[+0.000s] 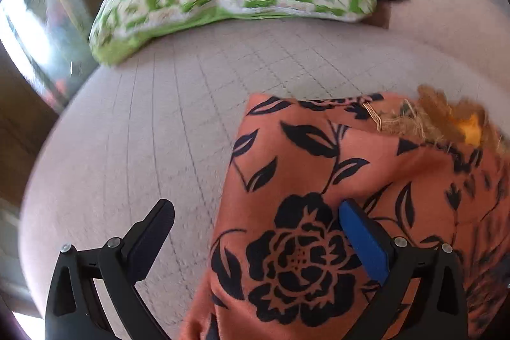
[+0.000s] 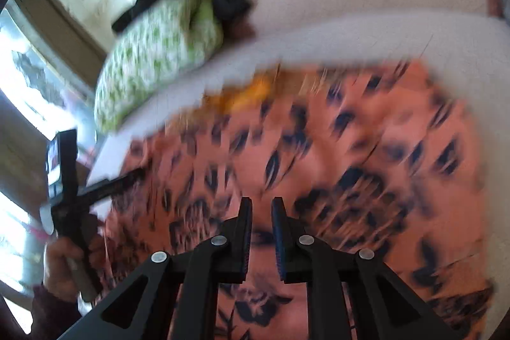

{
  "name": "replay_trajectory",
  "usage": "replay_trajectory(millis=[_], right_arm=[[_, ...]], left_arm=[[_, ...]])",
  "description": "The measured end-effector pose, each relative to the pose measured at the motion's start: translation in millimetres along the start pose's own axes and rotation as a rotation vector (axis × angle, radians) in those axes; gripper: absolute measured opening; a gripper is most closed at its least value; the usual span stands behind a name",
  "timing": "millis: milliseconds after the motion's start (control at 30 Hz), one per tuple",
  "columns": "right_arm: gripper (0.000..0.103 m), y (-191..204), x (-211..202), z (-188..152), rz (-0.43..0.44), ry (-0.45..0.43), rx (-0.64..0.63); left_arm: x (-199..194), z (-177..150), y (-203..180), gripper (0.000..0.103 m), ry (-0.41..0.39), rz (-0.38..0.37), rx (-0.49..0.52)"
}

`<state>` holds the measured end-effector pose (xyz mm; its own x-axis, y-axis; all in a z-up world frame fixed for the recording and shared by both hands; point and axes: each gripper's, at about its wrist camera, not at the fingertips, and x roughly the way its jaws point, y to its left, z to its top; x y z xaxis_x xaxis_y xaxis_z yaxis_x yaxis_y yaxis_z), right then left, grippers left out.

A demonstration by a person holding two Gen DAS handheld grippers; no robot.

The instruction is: Fold small clothes

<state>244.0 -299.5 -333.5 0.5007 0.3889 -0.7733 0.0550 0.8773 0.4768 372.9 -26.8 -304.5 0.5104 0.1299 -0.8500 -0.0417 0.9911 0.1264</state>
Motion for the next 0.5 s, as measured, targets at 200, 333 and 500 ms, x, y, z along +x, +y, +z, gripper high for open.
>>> replay_trajectory(millis=[200,333,500], right_arm=[[0.015,-1.8,-18.4,2.2,0.005,-0.078,0.022],[0.015,-5.4,-10.2,2.1,-0.021,-0.051,0.029],[0.015,-13.2,-16.5,-0.9,0.002,-0.041,0.072]], left_arm=[[-21.8,-7.9,-3.0,0.103,-0.056,0.087,0.025],[-12.4,-14.2,16.8,0.103,-0.048,0.176,0.023],[-12.1,-11.3,34.0,0.103,-0.001,0.11,-0.042]])
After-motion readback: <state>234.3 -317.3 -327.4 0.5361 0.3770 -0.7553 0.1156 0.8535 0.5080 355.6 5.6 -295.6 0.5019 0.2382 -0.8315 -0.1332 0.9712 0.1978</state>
